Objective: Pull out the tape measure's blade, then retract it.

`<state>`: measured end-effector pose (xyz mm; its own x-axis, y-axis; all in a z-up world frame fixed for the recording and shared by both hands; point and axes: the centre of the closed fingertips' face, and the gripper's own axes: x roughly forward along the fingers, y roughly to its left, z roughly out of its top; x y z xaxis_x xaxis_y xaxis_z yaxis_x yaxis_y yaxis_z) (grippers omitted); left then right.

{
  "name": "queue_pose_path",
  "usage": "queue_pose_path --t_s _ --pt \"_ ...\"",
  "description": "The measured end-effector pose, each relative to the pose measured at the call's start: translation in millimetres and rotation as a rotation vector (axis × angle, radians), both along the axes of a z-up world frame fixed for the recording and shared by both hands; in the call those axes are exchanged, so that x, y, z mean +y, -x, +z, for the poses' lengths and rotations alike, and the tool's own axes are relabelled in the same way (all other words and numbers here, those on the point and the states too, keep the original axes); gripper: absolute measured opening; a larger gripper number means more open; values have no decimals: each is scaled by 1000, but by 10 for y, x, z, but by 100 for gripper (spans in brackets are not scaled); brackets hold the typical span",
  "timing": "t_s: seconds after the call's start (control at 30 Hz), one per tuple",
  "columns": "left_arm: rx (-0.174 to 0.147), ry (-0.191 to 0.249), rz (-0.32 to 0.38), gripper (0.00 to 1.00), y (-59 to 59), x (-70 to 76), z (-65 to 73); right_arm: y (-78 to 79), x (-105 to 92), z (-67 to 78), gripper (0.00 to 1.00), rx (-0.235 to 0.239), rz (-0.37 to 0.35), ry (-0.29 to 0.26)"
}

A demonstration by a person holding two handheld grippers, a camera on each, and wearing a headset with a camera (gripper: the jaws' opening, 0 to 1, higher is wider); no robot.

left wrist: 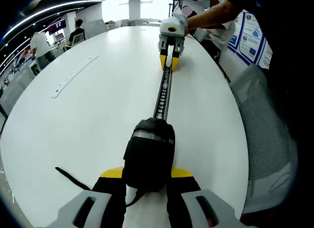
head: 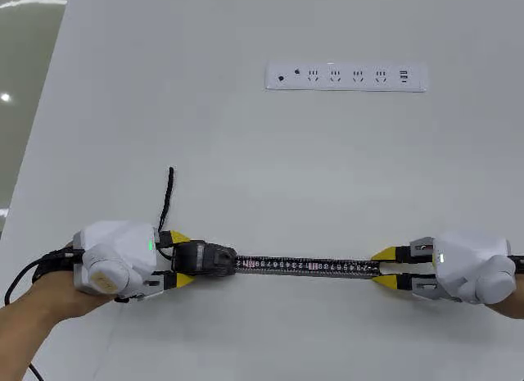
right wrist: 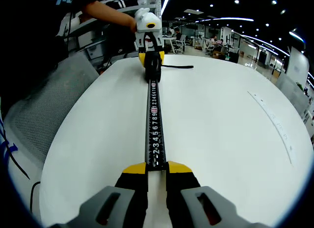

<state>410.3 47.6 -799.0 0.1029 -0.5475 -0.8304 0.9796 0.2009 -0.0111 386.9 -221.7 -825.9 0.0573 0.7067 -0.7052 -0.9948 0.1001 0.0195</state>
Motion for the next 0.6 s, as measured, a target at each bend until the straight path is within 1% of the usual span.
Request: queue_pose_path --t_s 0.23,0.33,0.37,0.43,0.47,0.6 --pt "-2 -33 -9 29 4 -10 -7 15 4 4 12 0 4 9" --pt "9 -45 -17 29 7 -40 -20 22 4 7 13 -1 6 15" --pt "20 -64 -20 30 9 -32 -31 23 4 3 13 -2 5 18" --pt "24 -74 -28 30 10 -22 -36 24 12 3 13 -2 5 24" --pt "26 -77 -28 30 14 -14 -36 27 15 6 13 -12 13 29" --pt "29 -78 -26 30 17 -15 -36 23 10 1 14 -14 8 32"
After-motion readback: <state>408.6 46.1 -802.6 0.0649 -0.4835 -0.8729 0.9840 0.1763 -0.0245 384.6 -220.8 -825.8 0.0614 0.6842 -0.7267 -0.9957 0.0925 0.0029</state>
